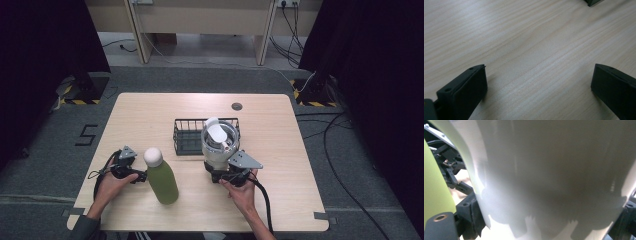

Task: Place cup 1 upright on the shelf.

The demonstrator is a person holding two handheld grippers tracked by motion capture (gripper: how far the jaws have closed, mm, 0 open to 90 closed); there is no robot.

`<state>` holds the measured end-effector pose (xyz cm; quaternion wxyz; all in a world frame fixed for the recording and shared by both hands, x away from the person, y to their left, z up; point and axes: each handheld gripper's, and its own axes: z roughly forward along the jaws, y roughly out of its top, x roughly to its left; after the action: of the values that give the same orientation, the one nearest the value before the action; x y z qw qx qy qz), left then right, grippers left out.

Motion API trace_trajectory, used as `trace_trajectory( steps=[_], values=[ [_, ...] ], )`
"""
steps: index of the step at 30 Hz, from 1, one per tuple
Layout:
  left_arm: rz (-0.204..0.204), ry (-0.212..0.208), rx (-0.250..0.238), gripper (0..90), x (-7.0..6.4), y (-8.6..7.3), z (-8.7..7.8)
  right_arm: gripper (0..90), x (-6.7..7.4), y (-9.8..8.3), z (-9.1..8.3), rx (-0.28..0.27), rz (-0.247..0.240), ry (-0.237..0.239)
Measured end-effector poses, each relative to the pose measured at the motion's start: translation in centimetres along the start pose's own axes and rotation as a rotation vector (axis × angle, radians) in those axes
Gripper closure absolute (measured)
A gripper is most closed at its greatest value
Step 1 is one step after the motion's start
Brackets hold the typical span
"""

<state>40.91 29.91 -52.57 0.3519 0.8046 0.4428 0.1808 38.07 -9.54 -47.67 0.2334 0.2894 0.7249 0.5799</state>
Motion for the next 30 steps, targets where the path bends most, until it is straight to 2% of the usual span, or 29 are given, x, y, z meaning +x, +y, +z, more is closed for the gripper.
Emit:
trace_trajectory(
  steps=[4, 7, 30],
  values=[
    [0.0, 0.0, 0.0, 0.0, 0.0, 0.0, 0.0, 10.8, -0.1, 1.0, -0.3, -0.003, 0.017, -0.003],
    [0.0, 0.0, 0.0, 0.0, 0.0, 0.0, 0.0, 10.8, -0.2, 1.6, -0.4, 0.003, -0.001, -0.01],
    [0.0, 0.0, 0.0, 0.0, 0.0, 0.0, 0.0, 10.8, -1.1, 5.4, -0.9, -0.012, -0.008, -0.018]
  ],
)
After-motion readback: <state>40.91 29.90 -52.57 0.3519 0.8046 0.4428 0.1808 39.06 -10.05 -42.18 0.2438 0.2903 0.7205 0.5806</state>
